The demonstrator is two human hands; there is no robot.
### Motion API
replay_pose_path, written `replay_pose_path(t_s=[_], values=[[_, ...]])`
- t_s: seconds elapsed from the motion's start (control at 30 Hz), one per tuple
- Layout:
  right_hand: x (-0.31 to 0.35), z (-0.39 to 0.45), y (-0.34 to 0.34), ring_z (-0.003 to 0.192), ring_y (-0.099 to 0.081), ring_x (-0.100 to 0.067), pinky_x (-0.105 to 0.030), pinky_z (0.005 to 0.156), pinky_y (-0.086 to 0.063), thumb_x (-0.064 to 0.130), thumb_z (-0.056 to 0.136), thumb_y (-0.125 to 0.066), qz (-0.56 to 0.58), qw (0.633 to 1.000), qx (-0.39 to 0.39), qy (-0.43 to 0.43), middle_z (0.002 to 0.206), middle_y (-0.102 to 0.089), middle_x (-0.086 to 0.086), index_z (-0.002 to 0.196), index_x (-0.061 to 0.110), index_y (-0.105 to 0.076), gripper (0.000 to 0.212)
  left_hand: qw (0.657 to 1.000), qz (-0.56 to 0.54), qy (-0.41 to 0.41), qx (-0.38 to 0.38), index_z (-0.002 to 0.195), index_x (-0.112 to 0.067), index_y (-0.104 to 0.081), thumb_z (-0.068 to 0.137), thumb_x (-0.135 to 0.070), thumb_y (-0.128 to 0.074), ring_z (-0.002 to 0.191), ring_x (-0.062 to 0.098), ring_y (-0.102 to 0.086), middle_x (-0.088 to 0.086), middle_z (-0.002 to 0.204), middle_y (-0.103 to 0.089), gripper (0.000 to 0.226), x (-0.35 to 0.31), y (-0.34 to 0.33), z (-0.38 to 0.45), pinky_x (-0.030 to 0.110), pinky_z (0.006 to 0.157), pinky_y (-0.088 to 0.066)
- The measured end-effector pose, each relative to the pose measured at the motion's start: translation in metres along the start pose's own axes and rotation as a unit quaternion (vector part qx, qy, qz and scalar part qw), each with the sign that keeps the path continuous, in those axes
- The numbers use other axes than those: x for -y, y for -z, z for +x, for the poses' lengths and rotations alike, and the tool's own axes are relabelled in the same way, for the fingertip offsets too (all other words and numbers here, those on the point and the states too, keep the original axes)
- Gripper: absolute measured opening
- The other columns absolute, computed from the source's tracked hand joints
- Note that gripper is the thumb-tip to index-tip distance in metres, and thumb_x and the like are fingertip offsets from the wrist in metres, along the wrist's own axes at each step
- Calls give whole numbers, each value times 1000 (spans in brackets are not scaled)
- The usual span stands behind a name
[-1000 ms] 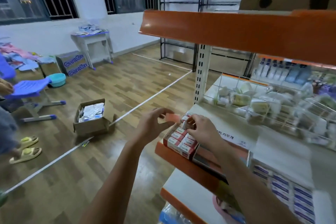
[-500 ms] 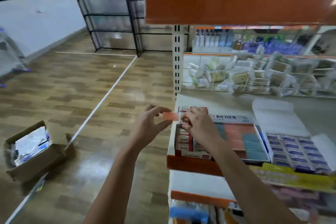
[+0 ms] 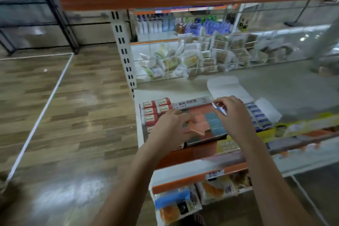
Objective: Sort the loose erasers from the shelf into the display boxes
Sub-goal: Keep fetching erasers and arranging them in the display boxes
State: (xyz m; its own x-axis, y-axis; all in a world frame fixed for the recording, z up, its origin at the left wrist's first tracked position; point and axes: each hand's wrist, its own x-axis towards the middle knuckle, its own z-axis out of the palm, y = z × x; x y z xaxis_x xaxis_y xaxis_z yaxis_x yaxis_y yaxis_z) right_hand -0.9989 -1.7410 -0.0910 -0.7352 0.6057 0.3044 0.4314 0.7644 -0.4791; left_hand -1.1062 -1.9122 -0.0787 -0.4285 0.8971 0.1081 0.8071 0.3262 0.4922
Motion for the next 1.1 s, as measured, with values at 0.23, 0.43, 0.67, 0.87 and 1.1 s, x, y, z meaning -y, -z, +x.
replay_pose_path(t_s=[0.23, 0.43, 0.67, 0.87, 1.1], values=[[-25, -8, 1, 82, -46, -8, -10, 63, -32, 22, 87, -62, -8, 999, 14, -32, 96, -51, 3, 107, 17, -59, 20, 993, 114, 16, 34, 112, -35, -60, 85, -43, -59, 121, 17, -43, -5, 125, -56, 28, -16, -21, 19, 36, 98, -31], [-32, -1, 1, 69, -46, 4, -8, 57, -33, 19, 88, -61, 46, 997, 56, -30, 88, -48, 9, 106, 19, -55, 20, 995, 100, 27, 12, 116, -36, -62, 89, -40, -58, 119, 15, -41, -8, 120, -55, 28, -31, -34, 22, 30, 96, -31], [-36, 3, 1, 78, -54, -9, -19, 68, -43, 19, 88, -59, 61, 994, 92, 2, 93, -51, 4, 105, 19, -54, 18, 992, 102, 46, 56, 131, -34, -53, 97, -35, -46, 117, 13, -37, -8, 128, -50, 35, -31, -30, 9, 26, 94, -31], [-43, 6, 2, 75, -52, -7, -16, 65, -40, 19, 87, -60, 79, 991, 103, 20, 90, -51, 3, 105, 19, -54, 18, 989, 114, 71, 66, 133, -31, -51, 100, -31, -38, 117, 16, -40, -3, 129, -51, 36, -43, -32, 11, 28, 94, -35], [-47, 8, 2, 76, -51, -6, -15, 65, -37, 20, 87, -60, 88, 989, 112, 32, 90, -50, 6, 105, 20, -54, 19, 990, 88, 97, 59, 125, -33, -59, 97, -29, -47, 113, 13, -42, -5, 124, -56, 30, -41, -34, 16, 23, 85, -34]])
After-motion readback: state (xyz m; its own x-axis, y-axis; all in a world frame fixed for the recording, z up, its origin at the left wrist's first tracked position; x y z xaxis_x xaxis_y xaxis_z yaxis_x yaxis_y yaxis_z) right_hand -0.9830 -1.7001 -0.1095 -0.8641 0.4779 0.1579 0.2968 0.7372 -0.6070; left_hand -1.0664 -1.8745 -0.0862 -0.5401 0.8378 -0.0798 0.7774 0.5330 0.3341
